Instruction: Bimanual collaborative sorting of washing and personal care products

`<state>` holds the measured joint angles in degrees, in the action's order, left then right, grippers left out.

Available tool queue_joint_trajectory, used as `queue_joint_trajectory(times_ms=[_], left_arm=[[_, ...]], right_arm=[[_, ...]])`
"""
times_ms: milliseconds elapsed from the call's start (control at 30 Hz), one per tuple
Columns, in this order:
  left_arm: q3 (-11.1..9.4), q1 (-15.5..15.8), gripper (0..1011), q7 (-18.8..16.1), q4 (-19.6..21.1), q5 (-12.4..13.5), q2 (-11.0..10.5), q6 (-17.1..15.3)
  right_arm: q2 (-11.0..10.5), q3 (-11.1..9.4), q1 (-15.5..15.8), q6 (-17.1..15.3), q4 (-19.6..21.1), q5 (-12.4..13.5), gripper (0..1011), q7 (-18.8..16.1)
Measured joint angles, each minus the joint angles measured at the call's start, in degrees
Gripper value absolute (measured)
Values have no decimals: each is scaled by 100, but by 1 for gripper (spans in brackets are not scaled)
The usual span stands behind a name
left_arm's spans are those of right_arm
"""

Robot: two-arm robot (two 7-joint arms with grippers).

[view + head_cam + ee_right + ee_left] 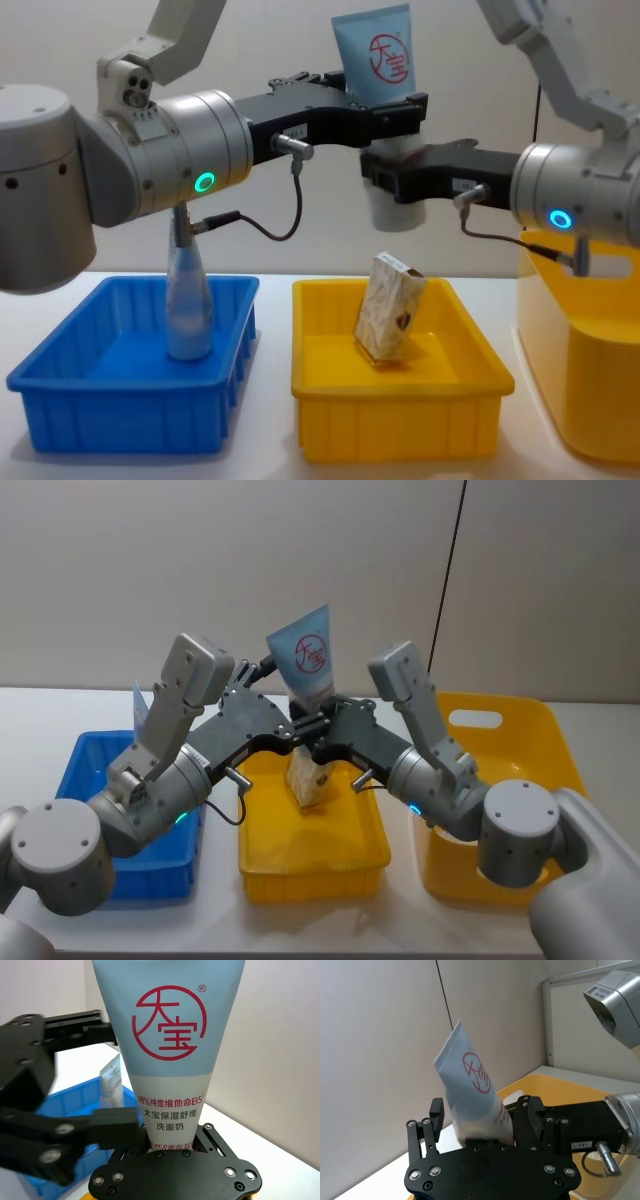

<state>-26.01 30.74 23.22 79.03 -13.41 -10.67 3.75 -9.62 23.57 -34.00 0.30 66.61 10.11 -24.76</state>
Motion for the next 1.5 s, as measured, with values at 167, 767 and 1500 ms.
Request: queue_joint_trajectory(times_ms=[167,767,1500], left_arm=[[0,0,1001,0,0,0,0,0],[0,0,1001,0,0,0,0,0],[0,0,1001,-1,0,0,0,0]], right_arm=[[19,-130,37,-65,18,63,222,227],[32,-705,254,-462,159,126,195,1143],[-35,-1378,684,-1619,474,-87,188,2420]])
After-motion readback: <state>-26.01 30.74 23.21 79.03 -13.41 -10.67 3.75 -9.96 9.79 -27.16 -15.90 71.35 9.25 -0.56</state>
